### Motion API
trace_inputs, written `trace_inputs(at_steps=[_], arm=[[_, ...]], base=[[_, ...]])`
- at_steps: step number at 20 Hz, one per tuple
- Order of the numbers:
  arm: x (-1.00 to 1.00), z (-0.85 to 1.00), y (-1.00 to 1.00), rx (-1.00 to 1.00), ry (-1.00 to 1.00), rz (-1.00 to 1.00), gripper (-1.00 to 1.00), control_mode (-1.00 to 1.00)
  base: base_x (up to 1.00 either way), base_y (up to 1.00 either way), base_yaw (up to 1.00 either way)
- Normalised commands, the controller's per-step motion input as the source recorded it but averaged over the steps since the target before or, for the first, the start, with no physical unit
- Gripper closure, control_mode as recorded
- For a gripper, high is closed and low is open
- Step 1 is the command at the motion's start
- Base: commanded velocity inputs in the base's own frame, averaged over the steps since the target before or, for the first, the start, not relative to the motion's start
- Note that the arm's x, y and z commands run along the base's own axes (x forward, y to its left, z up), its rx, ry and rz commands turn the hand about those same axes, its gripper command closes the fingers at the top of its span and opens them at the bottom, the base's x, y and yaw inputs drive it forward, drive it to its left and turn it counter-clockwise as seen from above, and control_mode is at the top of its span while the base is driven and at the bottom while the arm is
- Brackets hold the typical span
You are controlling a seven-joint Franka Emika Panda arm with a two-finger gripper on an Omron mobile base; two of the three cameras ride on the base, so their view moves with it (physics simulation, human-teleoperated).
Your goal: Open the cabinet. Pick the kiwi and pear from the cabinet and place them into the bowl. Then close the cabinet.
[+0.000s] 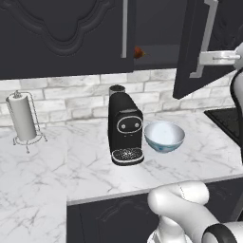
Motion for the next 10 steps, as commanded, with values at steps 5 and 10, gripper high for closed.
trace_inputs(at_steps=[5,10], arm=[[-0.75,0.07,-0.04,-0.01,0.0,0.04,-1.0,-1.0],[-0.75,0.11,0.21,-0.07,-0.04,0.0,-1.0,-1.0]], base=[[0.0,0.0,0.0],[0.0,0.0,0.0]])
